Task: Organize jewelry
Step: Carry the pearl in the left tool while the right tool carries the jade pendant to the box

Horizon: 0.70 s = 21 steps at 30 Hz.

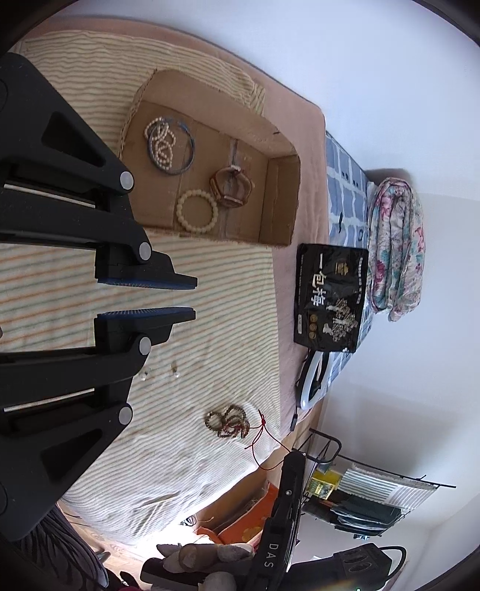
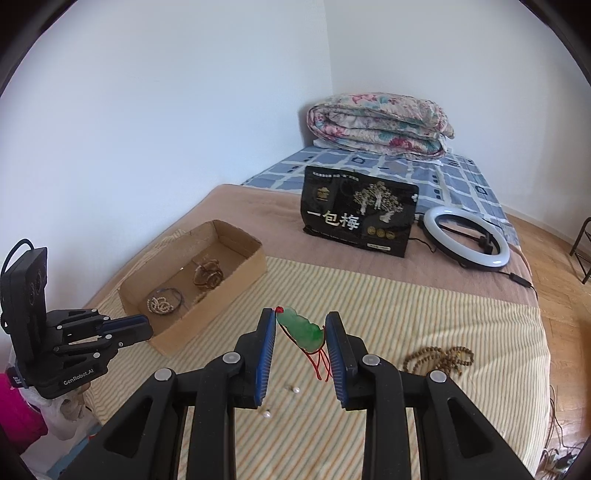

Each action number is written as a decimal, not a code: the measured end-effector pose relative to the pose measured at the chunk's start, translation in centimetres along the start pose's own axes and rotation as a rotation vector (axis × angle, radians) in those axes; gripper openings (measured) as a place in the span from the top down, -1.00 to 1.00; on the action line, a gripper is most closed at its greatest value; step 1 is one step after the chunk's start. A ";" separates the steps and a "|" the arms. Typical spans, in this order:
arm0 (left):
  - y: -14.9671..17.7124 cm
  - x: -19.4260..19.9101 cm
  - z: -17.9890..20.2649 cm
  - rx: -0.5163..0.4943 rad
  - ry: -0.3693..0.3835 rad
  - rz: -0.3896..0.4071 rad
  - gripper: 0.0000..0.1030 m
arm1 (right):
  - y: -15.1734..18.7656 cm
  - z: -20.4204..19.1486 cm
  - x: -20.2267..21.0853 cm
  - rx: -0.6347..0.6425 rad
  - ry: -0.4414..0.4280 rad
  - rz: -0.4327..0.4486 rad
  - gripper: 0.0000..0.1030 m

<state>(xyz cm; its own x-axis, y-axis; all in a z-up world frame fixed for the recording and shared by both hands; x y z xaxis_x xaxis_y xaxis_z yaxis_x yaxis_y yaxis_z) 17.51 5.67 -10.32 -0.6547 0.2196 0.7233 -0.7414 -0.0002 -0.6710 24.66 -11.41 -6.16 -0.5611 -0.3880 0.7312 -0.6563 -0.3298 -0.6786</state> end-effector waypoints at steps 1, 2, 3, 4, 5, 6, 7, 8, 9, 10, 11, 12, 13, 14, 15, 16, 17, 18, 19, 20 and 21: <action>0.0 0.1 -0.5 0.005 -0.007 0.002 0.84 | -0.2 -0.4 -0.2 0.005 -0.004 0.001 0.47; -0.1 0.2 -0.8 0.009 -0.011 0.003 0.84 | -0.4 -0.8 -0.3 0.009 -0.009 0.001 0.47; -0.1 0.3 -1.3 0.014 -0.018 0.005 0.84 | -0.6 -1.2 -0.6 0.013 -0.015 0.001 0.47; -0.2 0.4 -1.8 0.018 -0.026 0.007 0.84 | -0.9 -1.6 -0.9 0.018 -0.019 0.001 0.47; -0.3 0.5 -2.3 0.022 -0.032 0.008 0.84 | -1.2 -2.1 -1.2 0.023 -0.026 0.002 0.47; -0.3 0.5 -2.7 0.026 -0.038 0.010 0.84 | -1.4 -2.4 -1.5 0.026 -0.032 0.002 0.47; -0.4 0.6 -3.2 0.030 -0.044 0.012 0.84 | -1.6 -2.7 -1.9 0.029 -0.037 0.001 0.47; -0.5 0.6 -3.7 0.035 -0.050 0.015 0.84 | -1.9 -3.2 -2.3 0.035 -0.043 0.000 0.47; -0.6 0.7 -4.2 0.040 -0.054 0.017 0.84 | -2.2 -3.7 -2.7 0.042 -0.049 -0.001 0.47; -0.8 0.7 -4.8 0.046 -0.061 0.019 0.84 | -2.6 -4.2 -3.1 0.050 -0.053 -0.001 0.47; -0.9 0.7 -5.2 0.050 -0.067 0.021 0.84 | -2.8 -4.5 -3.4 0.057 -0.057 -0.002 0.47; -1.0 0.8 -5.7 0.053 -0.072 0.022 0.84 | -3.2 -5.0 -3.9 0.064 -0.062 -0.003 0.47; -1.1 0.7 -6.1 0.056 -0.077 0.023 0.84 | -3.4 -5.3 -4.2 0.068 -0.066 -0.004 0.47; -1.2 0.7 -6.7 0.059 -0.084 0.025 0.85 | -3.8 -5.8 -4.8 0.074 -0.072 -0.005 0.47; -1.4 0.7 -7.1 0.061 -0.091 0.026 0.85 | -4.1 -6.2 -5.1 0.080 -0.076 -0.006 0.47; -1.5 0.6 -7.7 0.066 -0.098 0.027 0.85 | -4.5 -6.6 -5.5 0.086 -0.081 -0.006 0.47; -1.6 0.6 -8.1 0.070 -0.101 0.028 0.84 | -4.8 -7.1 -5.9 0.092 -0.086 -0.006 0.47; -1.7 0.5 -8.6 0.074 -0.105 0.030 0.84 | -5.1 -7.4 -6.2 0.096 -0.090 -0.006 0.47; -1.9 0.5 -9.0 0.076 -0.111 0.032 0.84 | -5.3 -7.7 -6.5 0.100 -0.094 -0.005 0.47; -2.0 0.4 -9.4 0.078 -0.115 0.032 0.84 | -5.7 -8.1 -6.9 0.105 -0.098 -0.005 0.47; -2.2 0.3 -9.8 0.080 -0.121 0.033 0.85 | -6.2 -8.5 -7.4 0.110 -0.103 -0.003 0.47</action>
<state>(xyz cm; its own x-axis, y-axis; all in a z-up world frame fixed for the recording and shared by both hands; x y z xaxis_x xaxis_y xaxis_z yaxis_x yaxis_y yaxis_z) 20.40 15.30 -10.18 -0.6886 0.0994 0.7183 -0.7251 -0.0844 -0.6834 28.56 0.82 -6.81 -0.5008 -0.4708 0.7263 -0.5959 -0.4211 -0.6838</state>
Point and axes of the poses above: each gripper's, at about its wrist camera, not at the fingertips, and x roughly against the way its jaws point, z to its right, y to its underside, the point moved 8 cm from there along -x, roughly the way its jaws point, and after that the axes turned 5 degrees about -z, right-handed, at the moved point
